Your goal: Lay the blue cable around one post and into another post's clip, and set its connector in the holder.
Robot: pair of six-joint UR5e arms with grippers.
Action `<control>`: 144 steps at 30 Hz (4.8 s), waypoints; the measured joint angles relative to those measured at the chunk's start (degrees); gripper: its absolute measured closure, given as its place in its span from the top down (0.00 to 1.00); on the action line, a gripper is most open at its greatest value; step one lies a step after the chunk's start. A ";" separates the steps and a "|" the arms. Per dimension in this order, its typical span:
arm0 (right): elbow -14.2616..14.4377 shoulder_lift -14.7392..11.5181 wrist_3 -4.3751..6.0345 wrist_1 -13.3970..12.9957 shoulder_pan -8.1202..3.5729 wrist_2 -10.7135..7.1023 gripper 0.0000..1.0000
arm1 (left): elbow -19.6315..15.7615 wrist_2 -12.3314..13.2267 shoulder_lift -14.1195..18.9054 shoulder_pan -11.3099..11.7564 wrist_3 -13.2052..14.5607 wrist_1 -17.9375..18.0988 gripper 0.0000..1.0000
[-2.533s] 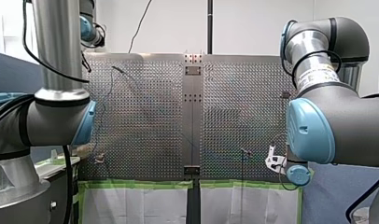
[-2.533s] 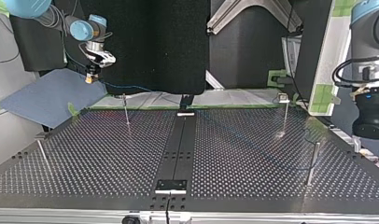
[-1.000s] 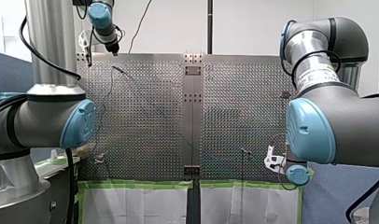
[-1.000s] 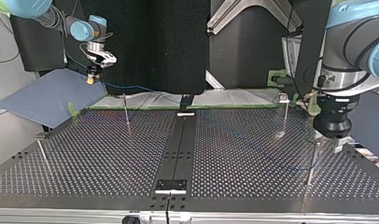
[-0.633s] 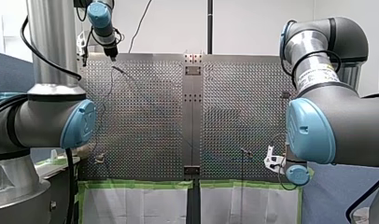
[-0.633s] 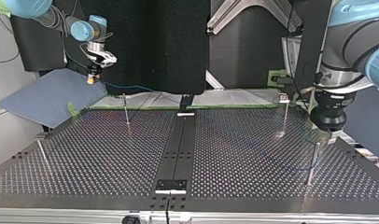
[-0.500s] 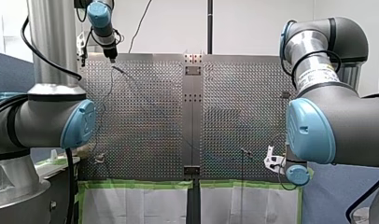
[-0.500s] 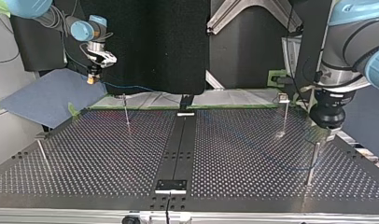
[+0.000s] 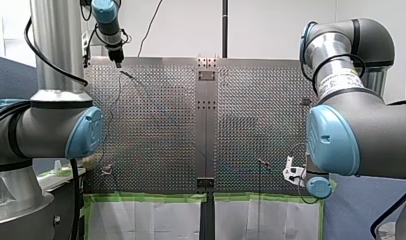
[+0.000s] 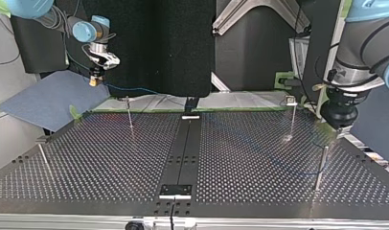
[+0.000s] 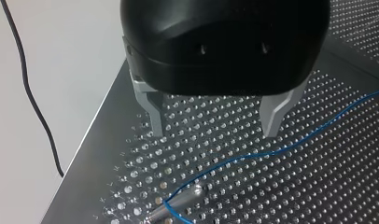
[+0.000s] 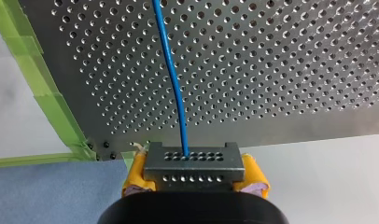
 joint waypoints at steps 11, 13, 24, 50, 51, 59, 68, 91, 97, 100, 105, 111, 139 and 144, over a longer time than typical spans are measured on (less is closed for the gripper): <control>-0.01 0.00 0.00 0.00 0.00 0.00 0.00 | 0.15 0.20 -0.90 0.71 -0.04 0.58 1.00; -0.01 0.00 0.00 0.00 0.00 0.00 0.00 | 0.15 0.22 -0.90 0.87 -0.08 0.86 1.00; -0.03 0.01 0.00 0.34 0.15 0.00 0.00 | 0.15 0.21 -0.96 1.26 -0.55 1.56 1.00; 0.01 0.00 -0.20 1.14 0.19 0.57 0.00 | -0.12 1.40 0.76 -0.01 -0.60 3.38 1.00; 0.01 0.00 -0.24 1.20 0.16 0.61 0.00 | -0.32 1.76 1.11 -0.16 -0.67 3.78 1.00; 0.10 0.00 -0.54 1.60 0.11 0.70 0.00 | -3.57 5.31 4.33 -1.84 -1.10 7.44 1.00; 0.15 -0.01 -2.42 2.18 0.39 0.74 0.00 | -8.10 9.85 3.89 -5.38 -3.43 11.96 1.00; 3.96 1.62 -6.53 -1.20 -0.09 0.95 0.00 | -18.58 4.35 -6.40 -15.81 -6.01 22.44 1.00; 3.97 3.81 -6.70 -3.40 -0.16 0.63 0.00 | -21.38 5.42 -9.40 -18.81 -6.19 25.45 1.00; 3.93 4.17 -6.51 -4.24 -0.17 0.31 0.00 | -22.01 5.85 -10.86 -20.28 -6.08 26.90 1.00; 3.91 4.29 -6.41 -5.29 -0.17 0.04 0.00 | -22.22 4.90 -13.13 -22.55 -6.21 29.19 1.00; 3.85 4.30 -6.76 -6.97 -0.18 -0.61 0.00 | -22.24 2.54 -15.84 -25.26 -6.49 31.87 1.00; 3.84 1.91 -14.52 -5.87 0.60 -10.06 0.00 | -23.90 0.20 -29.21 -38.63 -7.28 45.26 1.00; 3.83 -0.39 -14.15 -3.74 0.93 -10.71 0.00 | -24.88 0.15 -31.77 -41.18 -7.35 47.81 1.00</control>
